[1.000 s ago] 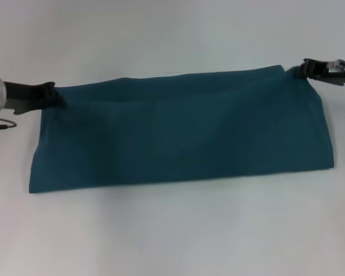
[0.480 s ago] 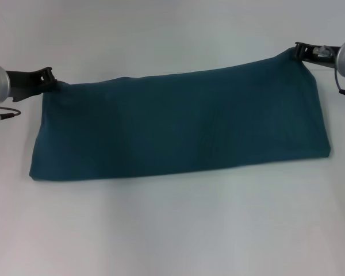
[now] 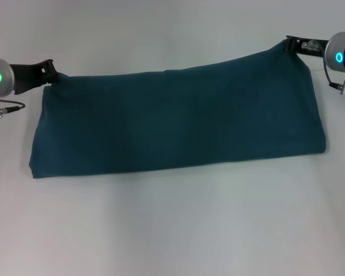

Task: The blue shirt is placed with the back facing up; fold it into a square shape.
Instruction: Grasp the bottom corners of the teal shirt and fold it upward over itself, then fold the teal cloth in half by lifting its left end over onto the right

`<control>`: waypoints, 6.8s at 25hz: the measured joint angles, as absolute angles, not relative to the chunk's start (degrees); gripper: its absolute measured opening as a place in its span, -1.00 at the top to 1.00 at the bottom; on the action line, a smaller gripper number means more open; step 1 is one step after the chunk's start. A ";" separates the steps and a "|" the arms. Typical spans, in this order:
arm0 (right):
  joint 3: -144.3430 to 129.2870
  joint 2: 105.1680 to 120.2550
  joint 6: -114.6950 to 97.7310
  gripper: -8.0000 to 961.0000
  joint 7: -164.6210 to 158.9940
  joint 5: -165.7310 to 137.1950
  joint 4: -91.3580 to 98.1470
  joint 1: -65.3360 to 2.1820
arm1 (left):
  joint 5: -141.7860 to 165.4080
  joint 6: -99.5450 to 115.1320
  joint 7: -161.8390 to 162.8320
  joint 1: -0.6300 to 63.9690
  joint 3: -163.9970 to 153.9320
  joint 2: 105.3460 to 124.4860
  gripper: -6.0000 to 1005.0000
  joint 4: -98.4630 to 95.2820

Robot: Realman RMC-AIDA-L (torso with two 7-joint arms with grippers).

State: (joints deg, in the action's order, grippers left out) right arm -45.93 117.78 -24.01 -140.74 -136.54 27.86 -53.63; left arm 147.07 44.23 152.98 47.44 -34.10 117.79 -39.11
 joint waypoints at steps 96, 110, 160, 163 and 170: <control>-32.20 110.32 -86.79 -0.42 -123.05 -98.88 29.62 -21.91 | 120.00 71.15 153.57 20.29 -18.81 121.16 -0.19 -38.52; -32.50 110.21 -86.74 -0.42 -123.04 -98.87 29.52 -21.31 | 119.72 68.14 154.46 20.36 -18.90 121.63 -0.20 -37.01; -32.07 109.74 -85.98 -0.43 -123.13 -98.87 28.22 -21.20 | 118.21 65.86 153.10 26.19 -19.31 121.02 -0.08 -32.14; -32.07 109.69 -85.88 -0.43 -123.13 -98.87 28.06 -21.18 | 118.53 65.92 153.35 25.51 -19.45 121.13 -0.07 -31.91; -32.08 109.58 -85.81 -0.43 -123.14 -98.87 28.04 -21.35 | 118.83 65.41 153.61 25.40 -20.72 121.43 -0.03 -30.75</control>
State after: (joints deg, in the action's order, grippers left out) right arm -32.08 109.58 -85.81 -123.14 -98.87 28.04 -21.35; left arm 118.83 65.41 153.61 25.40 -20.72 121.43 -30.75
